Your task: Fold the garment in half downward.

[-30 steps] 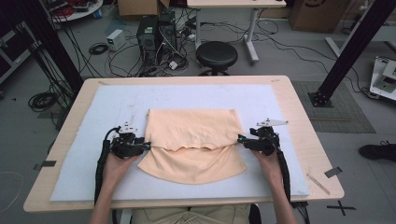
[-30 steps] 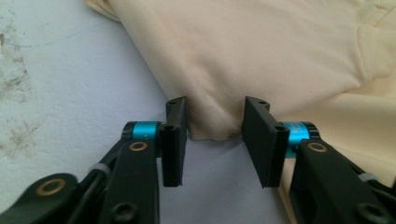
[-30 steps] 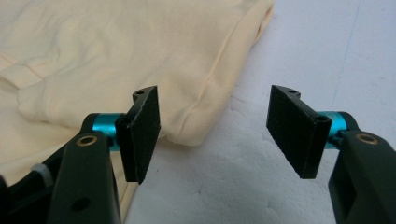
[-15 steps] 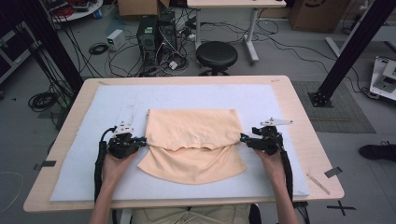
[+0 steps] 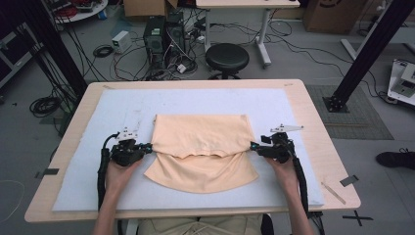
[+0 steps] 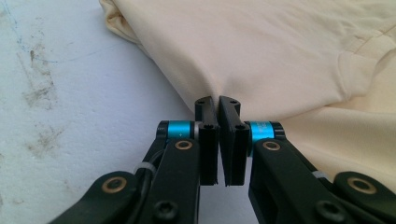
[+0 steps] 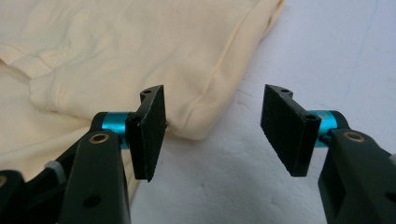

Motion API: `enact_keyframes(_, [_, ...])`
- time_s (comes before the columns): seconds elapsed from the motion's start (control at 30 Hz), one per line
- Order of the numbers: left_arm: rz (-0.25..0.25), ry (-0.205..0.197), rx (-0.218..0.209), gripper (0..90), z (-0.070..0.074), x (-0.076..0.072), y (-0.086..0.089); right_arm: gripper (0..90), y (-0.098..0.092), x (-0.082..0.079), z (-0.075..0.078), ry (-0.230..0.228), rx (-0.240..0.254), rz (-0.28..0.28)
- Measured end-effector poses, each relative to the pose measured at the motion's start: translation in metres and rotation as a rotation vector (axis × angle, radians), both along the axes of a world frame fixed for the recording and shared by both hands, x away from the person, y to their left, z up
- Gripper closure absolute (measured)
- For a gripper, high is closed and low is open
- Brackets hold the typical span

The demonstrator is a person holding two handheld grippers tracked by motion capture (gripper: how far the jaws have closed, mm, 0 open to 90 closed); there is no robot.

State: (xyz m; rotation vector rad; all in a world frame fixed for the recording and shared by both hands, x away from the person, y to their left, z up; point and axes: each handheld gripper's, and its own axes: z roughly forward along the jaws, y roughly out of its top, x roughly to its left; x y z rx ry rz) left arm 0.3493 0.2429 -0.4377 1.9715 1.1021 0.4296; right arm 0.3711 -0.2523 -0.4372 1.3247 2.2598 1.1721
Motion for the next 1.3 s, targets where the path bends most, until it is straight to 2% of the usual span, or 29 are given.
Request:
enact_keyframes(0.1, [0.003,0.005,-0.005,86.2,-0.001,0.000,-0.001,45.3,0.006,0.002,-0.003,0.018,-0.008,0.019])
enact_keyframes(0.17, [0.002,0.007,-0.002,86.2,-0.002,0.000,-0.001,52.9,0.009,0.003,-0.006,0.026,-0.019,0.044])
enact_keyframes(0.33, [0.002,-0.010,-0.005,86.3,0.000,-0.001,-0.001,79.6,0.016,0.001,-0.008,0.032,-0.058,0.083])
enact_keyframes(0.4, [0.000,-0.018,-0.005,86.3,0.002,-0.003,0.000,84.2,0.016,-0.002,-0.005,0.017,-0.068,0.084])
enact_keyframes(0.53, [-0.005,-0.036,0.003,86.5,0.007,-0.008,-0.001,85.7,0.014,-0.005,-0.002,-0.002,-0.064,0.079])
enact_keyframes(0.83, [-0.044,-0.099,-0.013,86.6,0.026,-0.029,0.000,86.3,0.003,-0.020,0.010,-0.039,-0.008,0.090])
enact_keyframes(1.1, [-0.067,-0.114,-0.009,86.6,0.032,-0.052,0.007,86.2,-0.010,-0.040,0.018,-0.036,0.030,0.115])
enact_keyframes(1.3, [-0.080,-0.128,-0.038,86.6,0.039,-0.066,0.015,86.1,-0.013,-0.056,0.022,-0.046,0.046,0.132])
